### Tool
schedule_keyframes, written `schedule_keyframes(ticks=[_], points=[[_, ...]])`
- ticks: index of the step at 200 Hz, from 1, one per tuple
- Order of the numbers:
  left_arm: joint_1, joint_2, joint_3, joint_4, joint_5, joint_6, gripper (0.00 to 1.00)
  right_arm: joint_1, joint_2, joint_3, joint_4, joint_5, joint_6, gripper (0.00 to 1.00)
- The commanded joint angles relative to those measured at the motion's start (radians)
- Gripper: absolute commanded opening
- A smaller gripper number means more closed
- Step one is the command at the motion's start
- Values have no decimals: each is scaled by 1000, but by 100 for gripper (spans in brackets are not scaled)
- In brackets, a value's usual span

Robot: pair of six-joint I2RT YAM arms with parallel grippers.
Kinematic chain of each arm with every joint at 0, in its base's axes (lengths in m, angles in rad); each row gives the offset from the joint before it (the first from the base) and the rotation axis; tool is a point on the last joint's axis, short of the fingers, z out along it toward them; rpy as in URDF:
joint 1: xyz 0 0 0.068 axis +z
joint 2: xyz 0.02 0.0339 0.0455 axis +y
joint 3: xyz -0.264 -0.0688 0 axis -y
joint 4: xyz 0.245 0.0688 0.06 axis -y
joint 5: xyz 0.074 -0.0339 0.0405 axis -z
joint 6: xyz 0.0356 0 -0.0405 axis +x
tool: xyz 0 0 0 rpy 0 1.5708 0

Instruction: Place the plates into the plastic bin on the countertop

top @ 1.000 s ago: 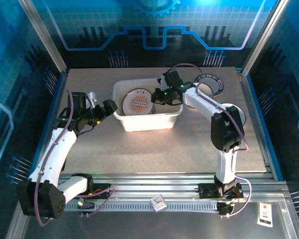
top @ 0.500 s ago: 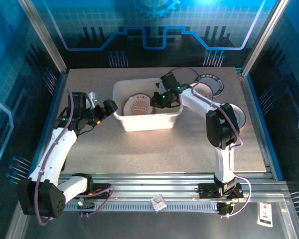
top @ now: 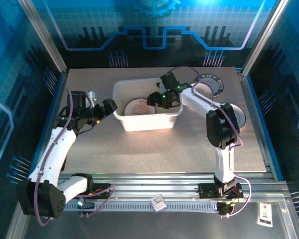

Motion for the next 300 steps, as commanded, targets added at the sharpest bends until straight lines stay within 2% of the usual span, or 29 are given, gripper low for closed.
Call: schedule_keyframes(ticks=[1, 46, 132, 188, 238, 300], points=[[-1, -24, 34, -35, 12, 34, 99, 13, -56, 39, -40, 25, -16, 66], [-1, -41, 20, -33, 14, 31, 99, 14, -81, 29, -69, 47, -28, 76], [-1, -40, 22, -29, 25, 28, 99, 29, -184, 23, -129, 137, -78, 80], [-1, -49, 17, -24, 35, 19, 99, -24, -333, -23, -157, 155, -107, 79], [-1, -47, 3, -11, 43, 9, 99, -171, -510, -190, -130, 99, -103, 78], [-7, -49, -9, 4, 49, -8, 99, -495, -713, -494, -59, 34, -34, 75]])
